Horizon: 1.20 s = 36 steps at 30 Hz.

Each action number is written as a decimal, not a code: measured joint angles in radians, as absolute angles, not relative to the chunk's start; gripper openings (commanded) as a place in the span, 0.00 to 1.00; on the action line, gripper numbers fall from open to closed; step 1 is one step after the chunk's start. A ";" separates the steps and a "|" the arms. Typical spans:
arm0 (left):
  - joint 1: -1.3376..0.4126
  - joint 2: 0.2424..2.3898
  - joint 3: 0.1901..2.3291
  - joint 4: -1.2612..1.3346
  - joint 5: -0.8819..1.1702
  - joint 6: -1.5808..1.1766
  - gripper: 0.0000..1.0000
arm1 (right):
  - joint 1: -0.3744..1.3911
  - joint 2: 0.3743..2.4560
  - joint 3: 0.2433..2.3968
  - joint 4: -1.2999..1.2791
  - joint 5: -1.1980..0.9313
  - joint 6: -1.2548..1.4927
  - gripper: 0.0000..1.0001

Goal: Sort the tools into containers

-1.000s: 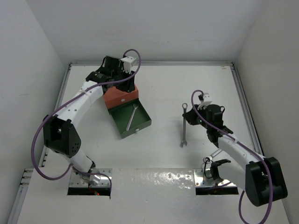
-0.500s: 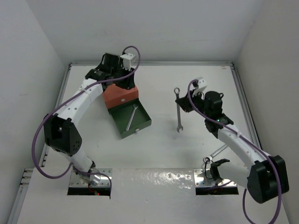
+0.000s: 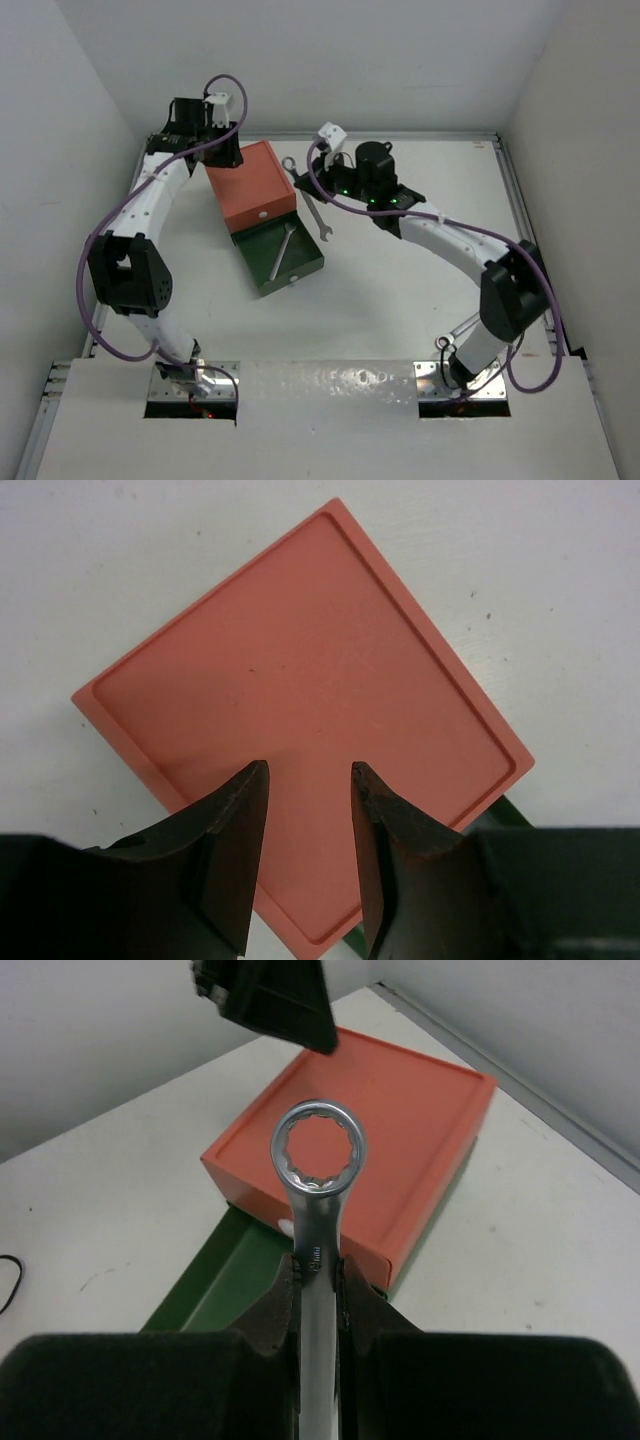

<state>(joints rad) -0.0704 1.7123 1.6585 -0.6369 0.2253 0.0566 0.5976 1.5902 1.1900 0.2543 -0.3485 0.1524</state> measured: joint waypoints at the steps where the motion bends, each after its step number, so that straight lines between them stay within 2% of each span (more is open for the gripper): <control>1: -0.073 1.719 1.652 -0.633 0.219 0.059 0.36 | 0.612 1.631 1.225 0.252 -0.355 0.138 0.00; 8: -0.080 1.739 1.574 -0.599 0.153 0.071 0.36 | 0.698 1.824 1.356 0.204 -0.372 0.030 0.00; 24: -0.080 1.812 1.555 -0.532 0.101 0.071 0.36 | 0.802 2.026 1.394 0.077 -0.350 -0.149 0.01; 27: -0.079 1.812 1.555 -0.527 0.101 0.071 0.36 | 0.804 2.032 1.394 0.076 -0.339 -0.149 0.11; 30: -0.079 1.812 1.555 -0.520 0.101 0.071 0.36 | 0.806 2.035 1.394 0.086 -0.327 -0.136 0.42; 32: -0.079 1.813 1.555 -0.518 0.102 0.071 0.36 | 0.807 2.040 1.394 0.104 -0.321 -0.130 0.53; 36: -0.079 1.821 1.555 -0.509 0.107 0.071 0.36 | 0.807 2.045 1.398 0.134 -0.315 -0.112 0.55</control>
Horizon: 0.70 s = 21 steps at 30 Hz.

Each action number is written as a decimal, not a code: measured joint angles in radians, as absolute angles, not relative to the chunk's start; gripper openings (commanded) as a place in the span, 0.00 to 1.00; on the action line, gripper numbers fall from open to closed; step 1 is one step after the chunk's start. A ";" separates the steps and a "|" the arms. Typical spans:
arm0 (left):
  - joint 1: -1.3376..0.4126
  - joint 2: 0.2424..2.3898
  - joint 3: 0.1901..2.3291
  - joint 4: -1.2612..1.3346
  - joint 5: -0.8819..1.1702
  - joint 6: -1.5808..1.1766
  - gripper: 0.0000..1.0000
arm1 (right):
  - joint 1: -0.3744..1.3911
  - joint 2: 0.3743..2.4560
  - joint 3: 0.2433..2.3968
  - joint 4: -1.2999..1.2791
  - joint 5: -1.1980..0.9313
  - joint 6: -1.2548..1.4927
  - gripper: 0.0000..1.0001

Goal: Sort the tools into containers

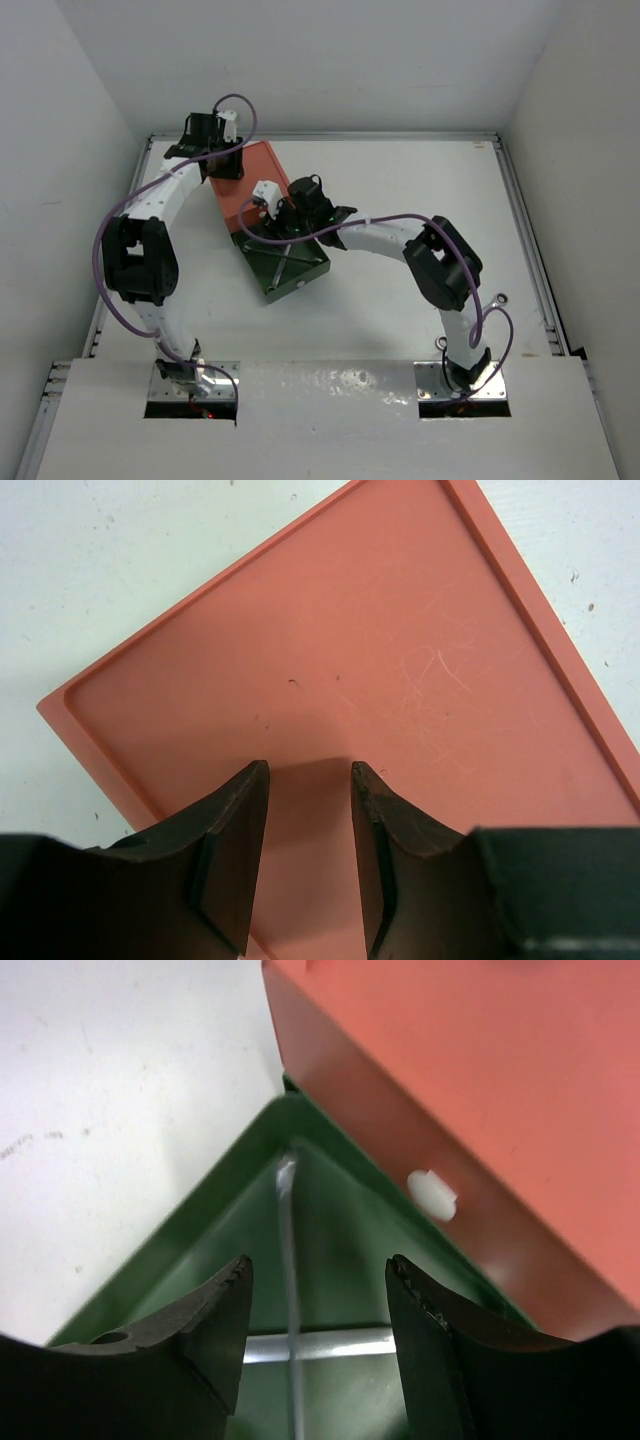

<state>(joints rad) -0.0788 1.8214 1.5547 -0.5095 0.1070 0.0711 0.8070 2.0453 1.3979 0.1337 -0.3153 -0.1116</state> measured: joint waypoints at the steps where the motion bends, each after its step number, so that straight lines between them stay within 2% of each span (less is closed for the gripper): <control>1: -0.079 1.821 1.555 -0.506 0.109 0.071 0.36 | 0.807 2.045 1.401 0.141 -0.315 -0.104 0.55; 8: -0.079 1.822 1.555 -0.505 0.110 0.072 0.36 | 0.814 2.025 1.455 0.183 -0.305 0.024 0.56; 11: -0.079 1.822 1.555 -0.505 0.110 0.074 0.36 | 0.813 1.948 1.458 0.116 -0.229 0.118 0.60; 15: -0.079 1.822 1.554 -0.505 0.112 0.077 0.36 | 0.776 1.730 1.412 -0.067 -0.040 0.259 0.72; 17: -0.079 1.822 1.554 -0.505 0.113 0.078 0.36 | 0.695 1.556 1.308 -0.170 0.065 0.365 0.81; 21: -0.079 1.822 1.554 -0.505 0.123 0.080 0.36 | 0.345 1.261 1.006 -0.329 0.218 0.559 0.89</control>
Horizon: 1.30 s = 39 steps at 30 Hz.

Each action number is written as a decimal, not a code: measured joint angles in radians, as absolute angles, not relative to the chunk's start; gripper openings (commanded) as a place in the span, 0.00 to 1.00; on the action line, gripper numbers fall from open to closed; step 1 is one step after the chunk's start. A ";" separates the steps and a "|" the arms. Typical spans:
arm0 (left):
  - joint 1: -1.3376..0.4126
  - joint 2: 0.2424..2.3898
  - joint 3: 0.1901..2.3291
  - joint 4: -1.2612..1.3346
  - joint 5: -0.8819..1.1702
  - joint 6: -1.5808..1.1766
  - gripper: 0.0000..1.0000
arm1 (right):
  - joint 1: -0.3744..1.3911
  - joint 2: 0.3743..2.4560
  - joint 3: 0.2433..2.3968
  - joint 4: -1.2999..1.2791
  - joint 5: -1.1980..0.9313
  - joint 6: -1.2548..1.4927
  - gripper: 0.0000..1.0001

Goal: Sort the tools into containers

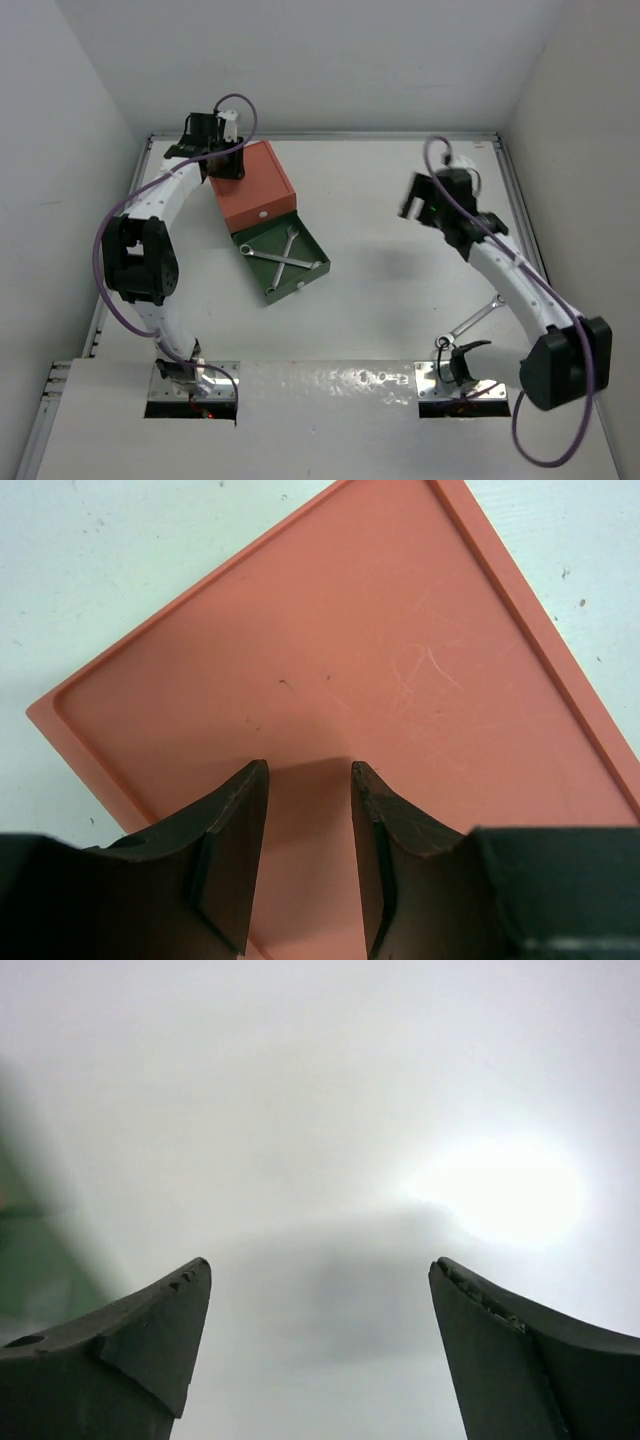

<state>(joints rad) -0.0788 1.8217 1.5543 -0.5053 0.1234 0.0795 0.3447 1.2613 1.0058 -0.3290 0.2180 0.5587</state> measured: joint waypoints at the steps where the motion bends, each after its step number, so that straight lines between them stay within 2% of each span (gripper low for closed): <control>1: -0.079 1.822 1.554 -0.505 0.127 0.080 0.36 | 0.261 1.220 0.925 -0.362 0.254 0.590 0.91; 3: -0.079 1.822 1.554 -0.506 0.134 0.079 0.36 | 0.112 1.159 0.751 -0.460 0.313 0.661 0.91; 7: -0.079 1.822 1.554 -0.506 0.151 0.079 0.36 | -0.048 1.075 0.501 -0.597 0.376 0.779 0.91; 14: -0.079 1.822 1.554 -0.508 0.168 0.079 0.36 | -0.078 0.981 0.377 -0.646 0.452 0.929 0.88; 18: -0.079 1.822 1.555 -0.509 0.173 0.078 0.36 | -0.078 0.974 0.305 -0.572 0.433 1.010 0.70; 20: -0.079 1.822 1.555 -0.510 0.176 0.078 0.36 | -0.078 0.971 0.294 -0.541 0.433 1.029 0.69; 21: -0.079 1.822 1.555 -0.513 0.177 0.078 0.36 | -0.078 0.970 0.290 -0.532 0.440 1.032 0.64; 22: -0.079 1.822 1.556 -0.513 0.178 0.078 0.36 | -0.078 0.970 0.286 -0.527 0.444 1.033 0.58; 24: -0.079 1.822 1.557 -0.516 0.179 0.078 0.36 | -0.077 0.970 0.276 -0.506 0.460 1.034 0.36; 25: -0.079 1.822 1.558 -0.517 0.180 0.077 0.36 | -0.079 0.969 0.271 -0.487 0.462 1.030 0.16; 28: -0.079 1.822 1.562 -0.524 0.183 0.075 0.36 | -0.082 0.971 0.251 -0.380 0.446 0.976 0.00; 33: -0.079 1.822 1.565 -0.529 0.185 0.073 0.36 | -0.040 1.131 0.323 -0.249 0.380 0.801 0.00; 39: -0.079 1.822 1.565 -0.529 0.184 0.071 0.36 | 0.166 1.411 0.514 -0.120 0.221 0.504 0.00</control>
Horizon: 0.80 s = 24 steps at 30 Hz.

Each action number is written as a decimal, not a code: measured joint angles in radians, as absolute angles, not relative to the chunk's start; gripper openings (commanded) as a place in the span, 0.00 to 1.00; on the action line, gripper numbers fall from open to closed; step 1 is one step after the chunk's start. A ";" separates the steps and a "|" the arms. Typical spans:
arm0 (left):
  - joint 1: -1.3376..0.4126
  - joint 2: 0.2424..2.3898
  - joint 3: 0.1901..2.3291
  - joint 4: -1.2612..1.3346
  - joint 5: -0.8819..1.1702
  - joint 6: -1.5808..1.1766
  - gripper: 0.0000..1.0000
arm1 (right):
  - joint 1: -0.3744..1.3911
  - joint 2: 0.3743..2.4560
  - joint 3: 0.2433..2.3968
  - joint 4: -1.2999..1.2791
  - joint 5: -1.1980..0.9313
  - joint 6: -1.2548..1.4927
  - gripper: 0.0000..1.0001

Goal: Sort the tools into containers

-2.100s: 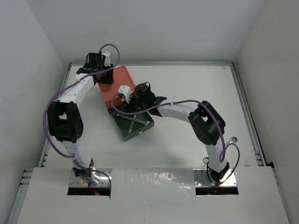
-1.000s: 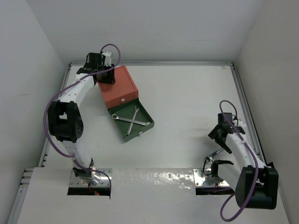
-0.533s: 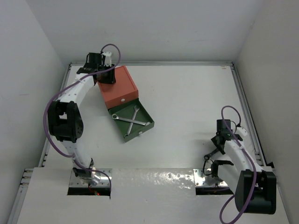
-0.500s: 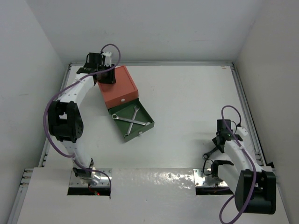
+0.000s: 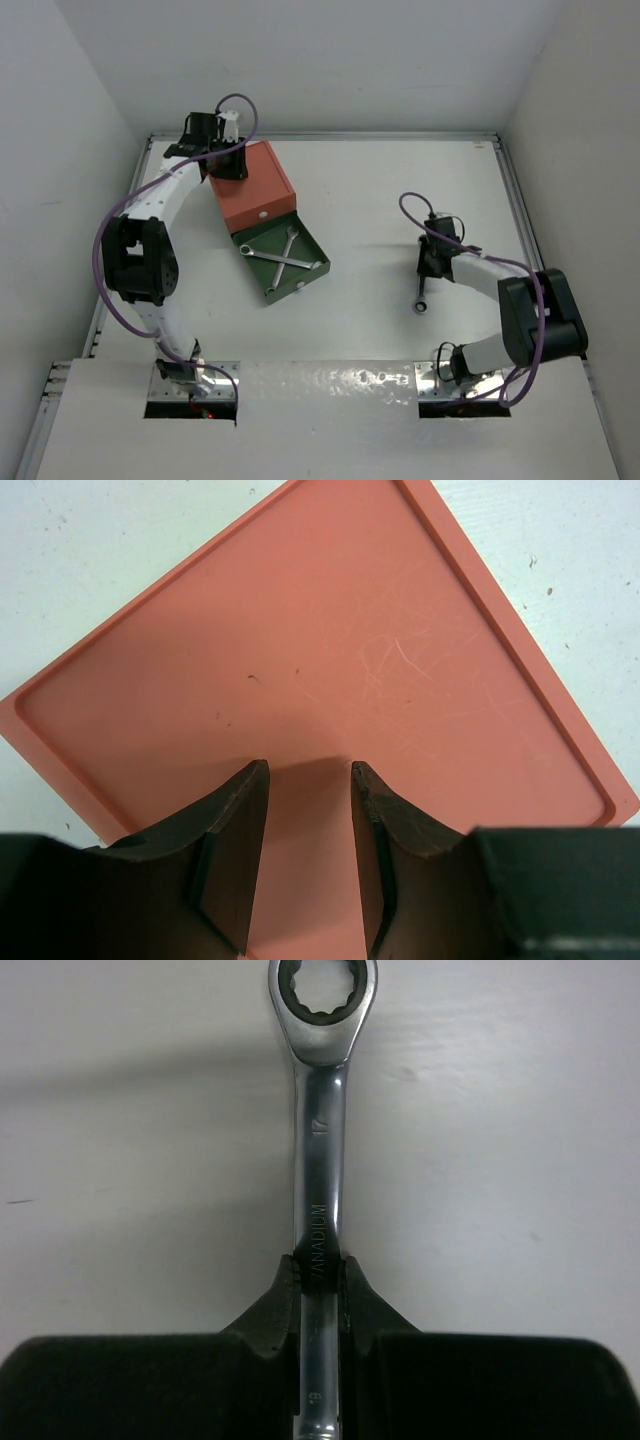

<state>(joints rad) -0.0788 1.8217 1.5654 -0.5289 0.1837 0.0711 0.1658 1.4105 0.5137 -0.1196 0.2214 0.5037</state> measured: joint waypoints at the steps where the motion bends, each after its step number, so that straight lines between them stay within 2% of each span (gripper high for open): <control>1: -0.078 1.822 1.565 -0.529 0.182 0.071 0.36 | 0.181 1.441 0.537 -0.106 0.186 0.464 0.00; 4: -0.078 1.822 1.565 -0.529 0.176 0.072 0.36 | 0.194 1.513 0.601 -0.091 0.085 0.372 0.01; 6: -0.078 1.822 1.565 -0.529 0.175 0.072 0.36 | 0.192 1.542 0.630 -0.086 0.053 0.339 0.08; 7: -0.078 1.822 1.565 -0.529 0.175 0.072 0.36 | 0.192 1.554 0.640 -0.081 0.034 0.321 0.08; 11: -0.077 1.822 1.565 -0.529 0.172 0.072 0.36 | 0.211 1.583 0.679 -0.108 -0.019 0.242 0.30; 12: -0.077 1.822 1.565 -0.529 0.172 0.072 0.36 | 0.222 1.592 0.693 -0.123 -0.028 0.226 0.40; 15: -0.077 1.822 1.565 -0.529 0.169 0.072 0.36 | 0.242 1.620 0.735 -0.167 -0.052 0.198 0.47; 18: -0.077 1.822 1.565 -0.529 0.165 0.073 0.36 | 0.250 1.651 0.776 -0.202 -0.052 0.192 0.47; 21: -0.077 1.822 1.565 -0.529 0.163 0.075 0.36 | 0.251 1.676 0.810 -0.239 -0.047 0.192 0.40; 22: -0.077 1.822 1.565 -0.529 0.161 0.075 0.36 | 0.251 1.685 0.824 -0.252 -0.041 0.192 0.28; 24: -0.077 1.822 1.565 -0.529 0.160 0.075 0.36 | 0.251 1.700 0.845 -0.276 -0.011 0.186 0.10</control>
<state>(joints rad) -0.0769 1.8217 1.5654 -0.5293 0.1604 0.0746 0.2512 1.7000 0.8448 -0.2760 -0.0113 0.1856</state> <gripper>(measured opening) 0.360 0.259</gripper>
